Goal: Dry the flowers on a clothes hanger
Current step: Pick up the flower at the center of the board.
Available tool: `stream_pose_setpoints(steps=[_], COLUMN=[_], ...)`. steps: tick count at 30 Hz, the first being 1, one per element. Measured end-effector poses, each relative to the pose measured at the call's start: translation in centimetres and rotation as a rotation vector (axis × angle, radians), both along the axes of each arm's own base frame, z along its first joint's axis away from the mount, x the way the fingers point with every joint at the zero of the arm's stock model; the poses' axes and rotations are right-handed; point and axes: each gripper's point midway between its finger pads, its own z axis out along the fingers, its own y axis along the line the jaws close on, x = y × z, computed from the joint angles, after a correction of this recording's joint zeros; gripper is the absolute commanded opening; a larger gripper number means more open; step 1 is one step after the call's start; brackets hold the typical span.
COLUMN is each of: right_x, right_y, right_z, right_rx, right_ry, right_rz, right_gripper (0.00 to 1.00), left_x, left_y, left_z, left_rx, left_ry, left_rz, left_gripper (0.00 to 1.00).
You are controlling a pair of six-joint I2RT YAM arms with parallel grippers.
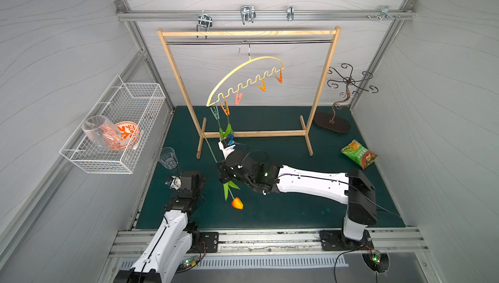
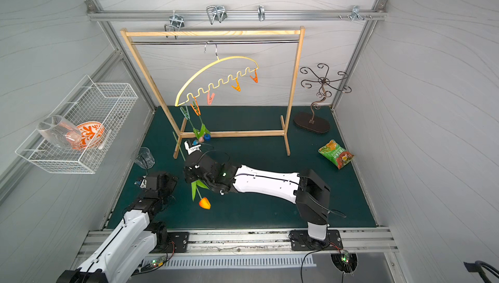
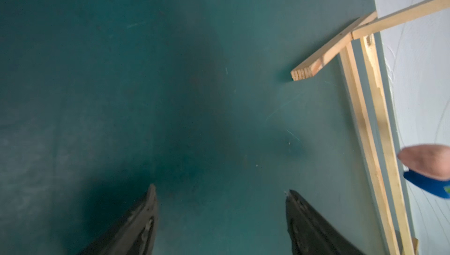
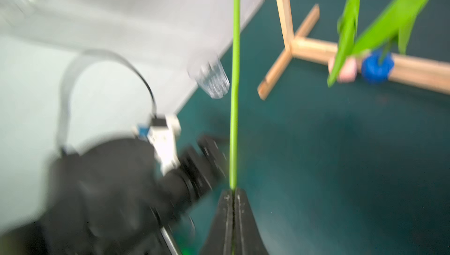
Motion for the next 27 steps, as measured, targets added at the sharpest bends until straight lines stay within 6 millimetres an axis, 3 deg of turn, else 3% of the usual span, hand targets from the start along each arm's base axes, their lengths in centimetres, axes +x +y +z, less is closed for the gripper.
stream_pose_setpoints(steps=[3, 6, 9, 12, 16, 19, 27], right_x=[2.7, 6.2, 8.8, 10.5, 10.1, 9.2, 8.1], right_y=[1.9, 3.3, 3.1, 1.3, -1.7, -4.1, -8.0], right_z=[2.7, 3.8, 2.7, 0.6, -2.3, -3.3, -0.8], right_rx=[0.054, 0.079, 0.060, 0.010, -0.056, -0.084, -0.024], right_ry=[-0.016, -0.009, 0.019, 0.045, 0.063, 0.065, 0.035], right_rz=[-0.048, -0.113, -0.184, -0.264, -0.323, -0.350, -0.402], right_gripper=[0.00, 0.00, 0.00, 0.00, 0.00, 0.00, 0.00], left_x=[0.2, 0.4, 0.5, 0.5, 0.5, 0.6, 0.6], left_y=[-0.1, -0.1, -0.1, -0.1, -0.1, -0.2, -0.3], left_z=[0.5, 1.1, 1.5, 1.7, 1.6, 1.6, 1.4], left_rx=[-0.006, -0.007, -0.007, -0.007, -0.007, -0.009, -0.006], left_ry=[-0.024, -0.054, -0.074, -0.079, -0.079, -0.078, -0.072], left_rz=[-0.004, -0.004, -0.004, -0.005, -0.006, -0.011, -0.024], left_gripper=[0.82, 0.81, 0.81, 0.80, 0.80, 0.80, 0.80])
